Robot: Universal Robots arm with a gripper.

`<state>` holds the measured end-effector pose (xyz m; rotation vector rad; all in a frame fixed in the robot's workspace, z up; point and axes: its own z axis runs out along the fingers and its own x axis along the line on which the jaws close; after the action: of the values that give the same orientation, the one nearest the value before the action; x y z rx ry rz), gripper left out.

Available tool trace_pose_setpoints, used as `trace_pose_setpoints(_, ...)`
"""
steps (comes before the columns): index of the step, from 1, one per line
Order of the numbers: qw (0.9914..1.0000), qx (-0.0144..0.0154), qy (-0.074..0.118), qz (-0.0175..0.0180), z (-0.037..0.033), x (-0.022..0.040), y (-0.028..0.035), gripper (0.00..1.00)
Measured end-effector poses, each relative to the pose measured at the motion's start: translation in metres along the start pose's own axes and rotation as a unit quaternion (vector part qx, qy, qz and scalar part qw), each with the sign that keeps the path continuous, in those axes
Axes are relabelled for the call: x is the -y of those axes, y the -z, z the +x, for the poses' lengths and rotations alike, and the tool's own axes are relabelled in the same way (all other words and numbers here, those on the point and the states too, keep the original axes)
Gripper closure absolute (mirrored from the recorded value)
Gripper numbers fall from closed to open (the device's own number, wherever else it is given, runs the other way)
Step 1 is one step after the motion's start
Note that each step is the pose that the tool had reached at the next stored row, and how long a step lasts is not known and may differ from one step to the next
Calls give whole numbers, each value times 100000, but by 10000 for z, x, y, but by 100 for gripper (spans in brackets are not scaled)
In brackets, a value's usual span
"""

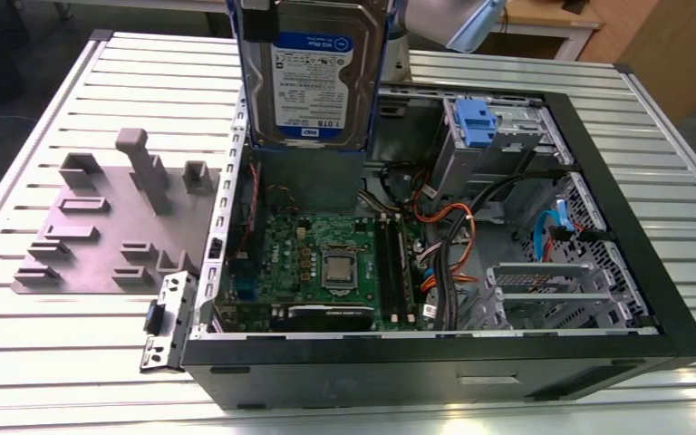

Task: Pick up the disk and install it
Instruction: 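Pick up the disk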

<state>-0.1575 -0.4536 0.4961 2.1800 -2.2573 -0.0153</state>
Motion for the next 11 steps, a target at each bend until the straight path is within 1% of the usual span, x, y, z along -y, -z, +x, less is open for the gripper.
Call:
trace_pose_setpoints(6,100000,2,-6,3,2,0,0,63)
trace_pose_setpoints(9,100000,-4,2,-3,22,1,0,63)
trace_pose_setpoints(11,100000,-1,3,0,47,2,0,63)
